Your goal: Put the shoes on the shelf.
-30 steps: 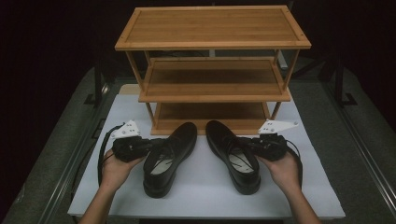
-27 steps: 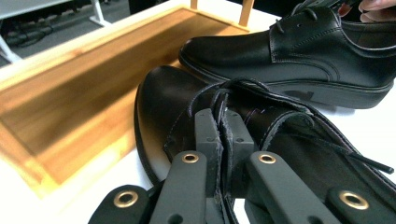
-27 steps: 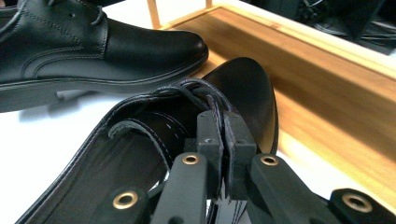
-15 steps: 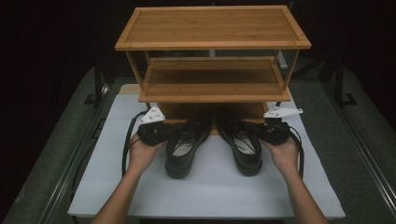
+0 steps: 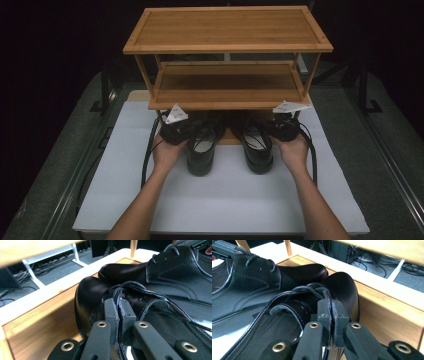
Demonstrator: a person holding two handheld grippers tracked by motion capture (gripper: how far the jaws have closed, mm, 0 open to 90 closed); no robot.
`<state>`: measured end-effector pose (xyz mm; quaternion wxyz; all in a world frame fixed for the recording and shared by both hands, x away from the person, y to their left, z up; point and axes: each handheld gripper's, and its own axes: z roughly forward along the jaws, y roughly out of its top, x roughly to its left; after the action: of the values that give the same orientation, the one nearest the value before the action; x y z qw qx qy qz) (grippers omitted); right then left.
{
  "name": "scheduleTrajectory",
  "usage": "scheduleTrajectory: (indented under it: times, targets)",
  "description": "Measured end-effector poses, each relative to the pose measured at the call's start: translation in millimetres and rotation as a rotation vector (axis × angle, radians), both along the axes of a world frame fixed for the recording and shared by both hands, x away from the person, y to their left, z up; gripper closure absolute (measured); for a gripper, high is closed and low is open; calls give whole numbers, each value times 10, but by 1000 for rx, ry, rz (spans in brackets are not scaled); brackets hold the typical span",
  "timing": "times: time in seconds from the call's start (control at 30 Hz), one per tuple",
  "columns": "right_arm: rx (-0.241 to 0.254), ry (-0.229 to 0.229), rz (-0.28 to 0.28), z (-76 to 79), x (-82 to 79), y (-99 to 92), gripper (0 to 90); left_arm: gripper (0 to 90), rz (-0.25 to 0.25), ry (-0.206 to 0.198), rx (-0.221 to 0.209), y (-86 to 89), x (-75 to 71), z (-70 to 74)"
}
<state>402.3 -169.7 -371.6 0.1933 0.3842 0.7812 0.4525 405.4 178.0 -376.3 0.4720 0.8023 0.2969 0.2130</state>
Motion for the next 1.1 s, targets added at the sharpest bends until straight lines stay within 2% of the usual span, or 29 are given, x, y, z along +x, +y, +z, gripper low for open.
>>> scheduleTrajectory:
  times: [0.2,0.43,0.5,0.6,0.7,0.83,1.0,1.1]
  targets:
    - [5,-2,-20,-16,102,85,868,873,18,-2,0,-6,94,-17]
    - [10,-1,-34,-72,156,152,868,873,33,13,-20,-42,139,-89]
    - [7,1,-41,-84,160,169,868,873,47,-4,-4,-59,133,-81]
    - [5,1,-52,-101,166,176,868,873,59,-8,-14,-50,135,-82]
    - [-3,3,-48,-124,176,185,868,871,27,10,-11,-48,139,-109]
    - [6,5,-48,-145,161,179,865,867,22,8,-5,-42,123,-114]
    - [20,6,-45,-194,119,137,843,847,8,21,-30,-1,82,-133]
    - [28,12,-44,-198,95,127,823,835,9,18,-22,17,54,-136]
